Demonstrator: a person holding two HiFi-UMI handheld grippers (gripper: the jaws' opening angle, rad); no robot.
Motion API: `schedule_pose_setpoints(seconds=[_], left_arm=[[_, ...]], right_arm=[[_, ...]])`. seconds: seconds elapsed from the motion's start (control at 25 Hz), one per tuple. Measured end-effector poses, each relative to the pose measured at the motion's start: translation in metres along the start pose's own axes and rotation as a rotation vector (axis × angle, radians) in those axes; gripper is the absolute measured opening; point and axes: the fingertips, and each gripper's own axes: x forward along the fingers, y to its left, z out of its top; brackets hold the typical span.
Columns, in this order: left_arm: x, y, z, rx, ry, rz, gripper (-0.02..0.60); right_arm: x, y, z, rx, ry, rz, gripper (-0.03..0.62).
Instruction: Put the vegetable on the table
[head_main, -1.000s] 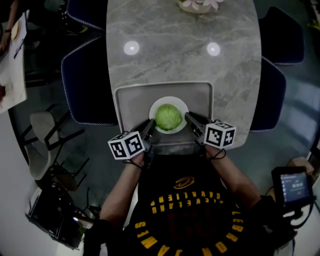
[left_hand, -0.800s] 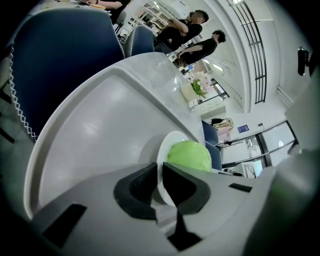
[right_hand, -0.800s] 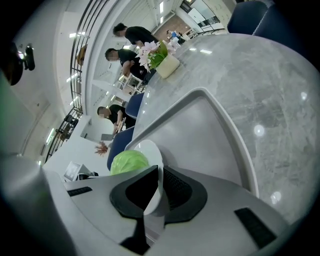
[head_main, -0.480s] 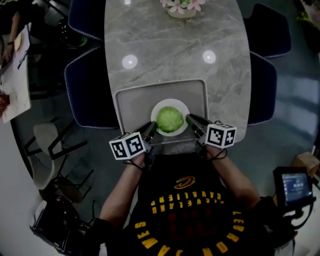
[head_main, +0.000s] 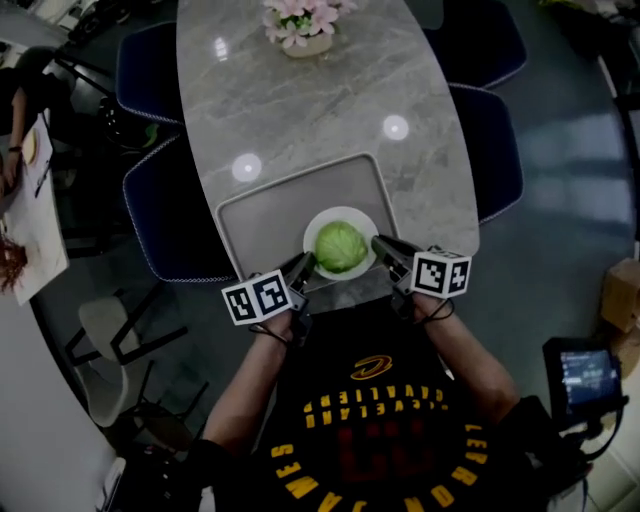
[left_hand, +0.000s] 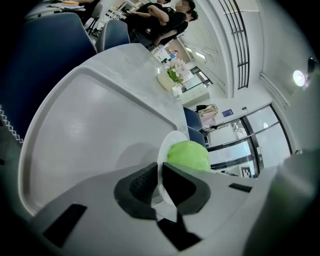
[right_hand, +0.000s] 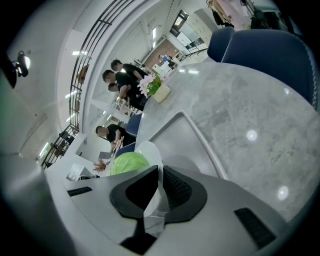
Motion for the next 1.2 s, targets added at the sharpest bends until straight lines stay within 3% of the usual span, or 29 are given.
schedule_pose_setpoints(seconds=[0.44, 1.2], left_arm=[[0.025, -0.035, -0.034, 0.033, 0.073, -0.009, 0.032], [0.138, -0.128, -0.086, -0.032, 0.026, 0.009, 0.032]], right_arm=[[-0.051, -0.031, -0.006, 0.071, -0.06, -0.003, 0.037], [-0.139, -0.142, 0.057, 0.033, -0.002, 0.005, 0.037]])
